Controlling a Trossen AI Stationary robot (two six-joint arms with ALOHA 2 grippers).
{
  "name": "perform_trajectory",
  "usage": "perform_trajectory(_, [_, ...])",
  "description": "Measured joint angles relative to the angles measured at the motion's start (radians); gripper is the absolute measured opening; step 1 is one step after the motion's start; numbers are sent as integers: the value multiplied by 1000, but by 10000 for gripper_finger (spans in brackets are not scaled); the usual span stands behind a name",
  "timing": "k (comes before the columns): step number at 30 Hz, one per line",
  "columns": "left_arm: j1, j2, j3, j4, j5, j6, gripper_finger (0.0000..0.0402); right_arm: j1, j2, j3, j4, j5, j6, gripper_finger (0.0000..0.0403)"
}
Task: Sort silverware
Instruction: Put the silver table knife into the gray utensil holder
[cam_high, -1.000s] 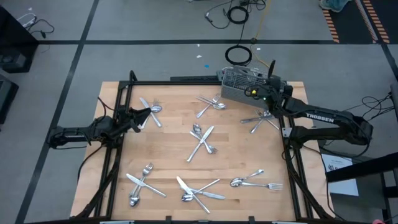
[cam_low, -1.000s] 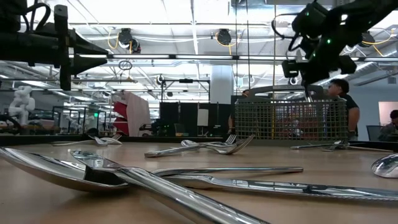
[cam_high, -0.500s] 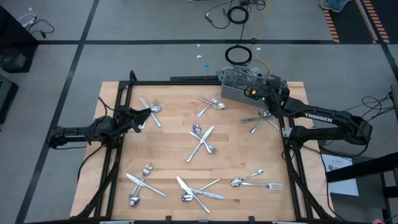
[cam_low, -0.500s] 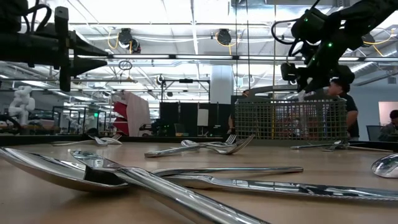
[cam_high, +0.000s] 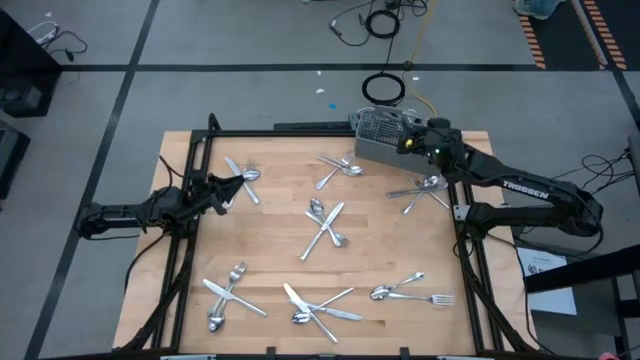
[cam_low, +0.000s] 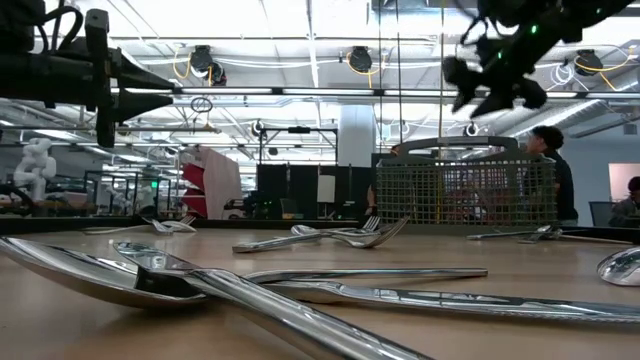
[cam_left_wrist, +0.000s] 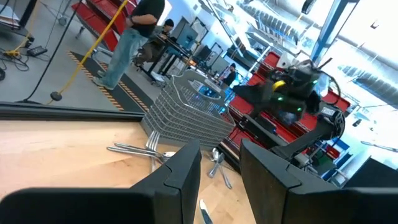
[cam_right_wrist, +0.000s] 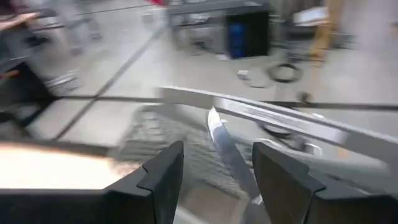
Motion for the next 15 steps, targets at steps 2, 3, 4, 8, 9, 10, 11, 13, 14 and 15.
perform_trajectory(2, [0, 0, 0, -4, 0, 0, 120, 19, -7, 25, -1, -91, -51, 182])
perform_trajectory(3, [0, 0, 0, -8, 1, 0, 120, 28, -8, 34, -3, -151, -78, 181])
perform_trajectory(4, [0, 0, 0, -13, 2, 0, 120, 36, -8, 41, -3, -216, -104, 180])
perform_trajectory(8, [0, 0, 0, -43, 2, 0, 120, 64, -5, 44, -17, -477, -192, 178])
perform_trajectory(9, [0, 0, 0, -44, 2, 1, 120, 73, -3, 44, -26, -524, -204, 178])
perform_trajectory(10, [0, 0, 0, -44, 2, 1, 120, 81, -1, 44, -38, -563, -213, 178])
perform_trajectory(11, [0, 0, 0, -44, 2, 1, 120, 89, 4, 44, -53, -592, -222, 178])
perform_trajectory(13, [0, 0, 0, -44, 2, 1, 120, 107, 11, 44, -86, -629, -244, 178])
perform_trajectory(14, [0, 0, 0, -45, 2, 1, 120, 119, 15, 44, -106, -639, -256, 178])
perform_trajectory(15, [0, 0, 0, -45, 2, 1, 120, 129, 21, 44, -124, -654, -273, 178])
